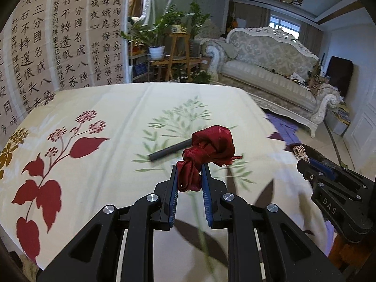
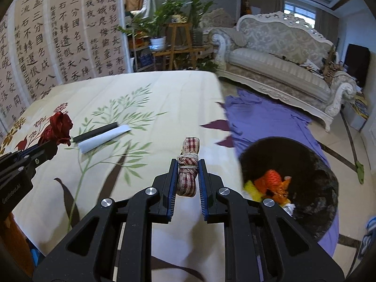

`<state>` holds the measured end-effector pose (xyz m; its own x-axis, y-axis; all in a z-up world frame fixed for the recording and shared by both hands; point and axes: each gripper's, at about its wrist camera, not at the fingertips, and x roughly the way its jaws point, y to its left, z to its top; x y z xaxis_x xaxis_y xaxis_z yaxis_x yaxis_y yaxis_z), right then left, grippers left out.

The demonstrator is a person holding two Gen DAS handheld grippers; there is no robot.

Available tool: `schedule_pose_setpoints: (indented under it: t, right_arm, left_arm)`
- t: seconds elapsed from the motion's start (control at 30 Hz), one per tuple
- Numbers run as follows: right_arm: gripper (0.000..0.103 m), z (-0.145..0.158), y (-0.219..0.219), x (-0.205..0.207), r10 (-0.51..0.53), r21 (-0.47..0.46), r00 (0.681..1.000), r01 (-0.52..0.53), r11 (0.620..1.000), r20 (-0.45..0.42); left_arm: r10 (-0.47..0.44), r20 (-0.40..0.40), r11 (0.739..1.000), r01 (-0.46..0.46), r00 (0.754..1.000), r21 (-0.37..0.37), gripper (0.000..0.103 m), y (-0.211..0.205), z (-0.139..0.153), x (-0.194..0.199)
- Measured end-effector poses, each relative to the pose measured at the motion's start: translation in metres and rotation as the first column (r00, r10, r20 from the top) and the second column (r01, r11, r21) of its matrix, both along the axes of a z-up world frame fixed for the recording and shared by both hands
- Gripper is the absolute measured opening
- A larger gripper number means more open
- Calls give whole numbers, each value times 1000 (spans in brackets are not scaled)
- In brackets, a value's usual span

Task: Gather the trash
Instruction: 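Carry the red cloth and ribbon bundle over the bin and open both grippers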

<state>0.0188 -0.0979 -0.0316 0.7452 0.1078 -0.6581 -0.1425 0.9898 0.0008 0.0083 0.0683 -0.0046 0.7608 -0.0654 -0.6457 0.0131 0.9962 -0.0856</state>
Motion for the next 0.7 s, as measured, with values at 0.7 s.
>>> schedule_pose_setpoints:
  t: [0.7]
  right_arm:
    - [17,1,-131,-2,-287,10,957,287,958,43]
  left_arm:
    - [-276,26,961,276,961,0,20,-141,2,31]
